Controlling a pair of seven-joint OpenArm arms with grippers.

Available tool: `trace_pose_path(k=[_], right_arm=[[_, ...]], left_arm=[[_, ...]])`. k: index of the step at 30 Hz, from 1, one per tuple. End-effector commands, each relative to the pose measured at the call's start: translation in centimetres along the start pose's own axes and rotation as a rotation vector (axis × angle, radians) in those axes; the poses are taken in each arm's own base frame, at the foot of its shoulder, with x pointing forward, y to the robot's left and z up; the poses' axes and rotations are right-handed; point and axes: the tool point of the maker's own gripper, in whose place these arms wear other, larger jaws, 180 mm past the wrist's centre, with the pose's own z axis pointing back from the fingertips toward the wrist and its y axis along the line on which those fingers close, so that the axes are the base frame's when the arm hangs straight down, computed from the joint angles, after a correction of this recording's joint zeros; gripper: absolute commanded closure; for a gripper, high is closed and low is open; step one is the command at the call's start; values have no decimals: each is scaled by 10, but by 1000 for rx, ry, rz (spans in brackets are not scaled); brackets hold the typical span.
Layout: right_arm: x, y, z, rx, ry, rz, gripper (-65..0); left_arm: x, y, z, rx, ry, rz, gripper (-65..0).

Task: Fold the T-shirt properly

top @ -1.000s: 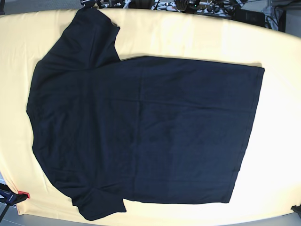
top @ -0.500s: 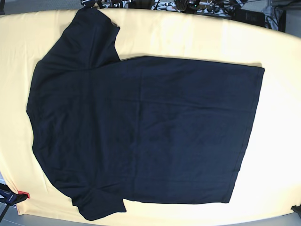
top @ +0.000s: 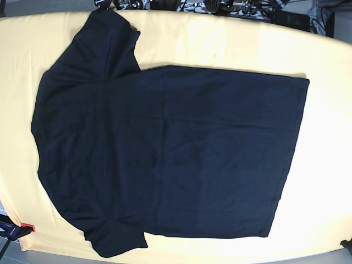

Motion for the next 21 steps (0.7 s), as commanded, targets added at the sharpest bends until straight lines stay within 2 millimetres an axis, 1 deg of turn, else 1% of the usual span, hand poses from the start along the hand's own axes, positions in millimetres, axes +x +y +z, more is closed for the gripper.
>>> trace_pose_path(k=[1, 3, 5, 7, 10, 13, 14, 17, 19, 21], right_arm=[[14, -3, 1, -3, -29, 4, 0], [13, -2, 1, 2, -28, 5, 0], [13, 6, 2, 50, -26, 18, 0], [4, 16, 3, 113, 4, 37, 0], [-19, 20, 3, 129, 41, 36, 0], [-45, 19, 7, 125, 65, 36, 0], [-55, 19, 10, 124, 78, 39, 0], [-78, 21, 20, 137, 104, 55, 0], [-91, 25, 28, 157, 98, 70, 0], [-103, 32, 39, 178, 85, 59, 0]], left_arm=[[4, -1, 0, -5, -13, -4, 0], [3, -1, 0, -5, -7, -4, 0], [-6, 0, 0, -4, 49, -6, 0], [-17, 1, 3, -6, 123, -21, 0], [-32, 5, 11, -4, 169, -67, 0], [-49, 12, 22, -1, 167, -84, 0], [-55, 14, 26, -3, 168, -85, 0], [-81, 17, 41, -20, 197, -112, 0], [-100, 13, 53, -45, 222, -169, 0], [-118, 5, 67, -83, 235, -230, 0]])
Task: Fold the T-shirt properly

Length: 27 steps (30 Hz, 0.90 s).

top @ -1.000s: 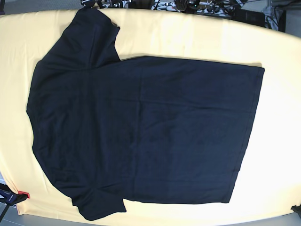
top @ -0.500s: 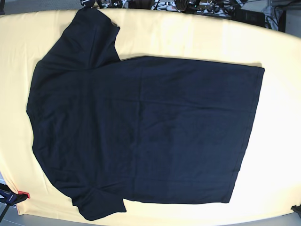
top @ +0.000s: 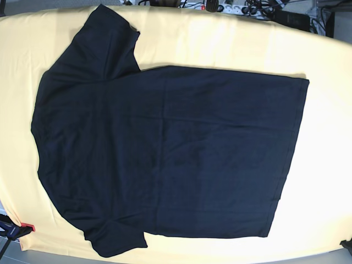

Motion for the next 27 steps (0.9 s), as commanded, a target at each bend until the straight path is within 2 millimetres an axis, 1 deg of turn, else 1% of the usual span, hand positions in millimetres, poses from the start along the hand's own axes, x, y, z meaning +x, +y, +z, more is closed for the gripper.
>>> trace_pose_path(k=[1, 4, 6, 9, 11, 16, 19, 22, 25, 27], right_arm=[[-11, 6, 6, 17, 2, -5, 0], [-30, 22, 22, 31, 22, 27, 0], [-38, 32, 36, 32, 39, 52, 0], [-41, 44, 60, 25, 27, 92, 0], [-38, 48, 78, 7, -8, 116, 0], [-30, 51, 125, -68, -57, 152, 0], [-23, 47, 151, -119, -89, 170, 0], [-14, 34, 178, -208, -124, 203, 0], [-3, 23, 203, -303, -157, 272, 0], [1, 17, 219, -347, -171, 288, 0]], left_arm=[[-10, -12, 6, -31, 2, -33, 0], [-25, -35, 26, -90, -2, -115, 0], [-32, -47, 42, -125, 1, -160, 0], [-35, -60, 67, -158, -7, -203, 0], [-32, -63, 84, -154, -23, -225, 0], [-21, -57, 126, -86, -95, -393, 0], [-11, -54, 153, -37, -144, -482, 0], [8, -47, 179, 36, -190, -566, 0], [31, -35, 207, 111, -244, -646, 0], [43, -27, 223, 155, -267, -680, 0]])
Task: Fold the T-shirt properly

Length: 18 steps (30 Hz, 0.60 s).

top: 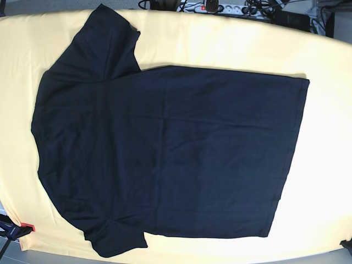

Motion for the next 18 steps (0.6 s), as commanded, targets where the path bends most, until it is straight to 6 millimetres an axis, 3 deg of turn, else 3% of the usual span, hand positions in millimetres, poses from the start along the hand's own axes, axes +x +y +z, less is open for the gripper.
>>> trace_pose_path(k=[1, 9, 15, 18], right_arm=[[0, -1, 10, -2, -4, -1, 0], [34, -79, 50, -221, -98, 58, 0], [40, -133, 70, -385, -141, 80, 0], [53, -138, 72, -365, -204, 103, 0]], left_arm=[[6, 4, 9, 11, -19, -18, 0], [45, 86, 41, 209, -115, -91, 0], [54, 120, 48, 264, -165, -101, 0], [63, 131, 50, 254, -205, -117, 0]])
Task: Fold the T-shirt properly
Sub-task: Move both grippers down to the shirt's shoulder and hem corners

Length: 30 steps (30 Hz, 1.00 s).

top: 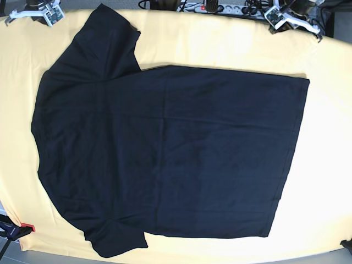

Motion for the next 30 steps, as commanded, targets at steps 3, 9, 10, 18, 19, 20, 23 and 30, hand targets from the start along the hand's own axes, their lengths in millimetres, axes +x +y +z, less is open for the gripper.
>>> trace_pose_path(k=[3, 9, 10, 18, 19, 20, 23, 30], right_arm=[[25, 1, -4, 55, -96, -14, 0], [80, -11, -14, 87, -291, -72, 0], [87, -15, -15, 82, -318, -82, 0], [101, -24, -16, 55, -363, -99, 0], [101, -24, -16, 56, -363, -104, 0], [101, -23, -16, 55, -364, -112, 0], [101, -21, -16, 55, -366, -141, 0], [101, -19, -16, 53, -365, -164, 0]], left_arm=[[13, 16, -2, 15, -50, -19, 0], [13, 45, -19, 15, -73, -121, 0], [13, 52, -22, 20, -81, -144, 0], [5, 115, -44, -14, -123, -328, 0], [4, 119, -45, -39, -132, -349, 0], [3, 123, -45, -67, -141, -376, 0], [-2, 140, -45, -122, -152, -468, -16], [-20, 159, -38, -224, -98, -548, -287]])
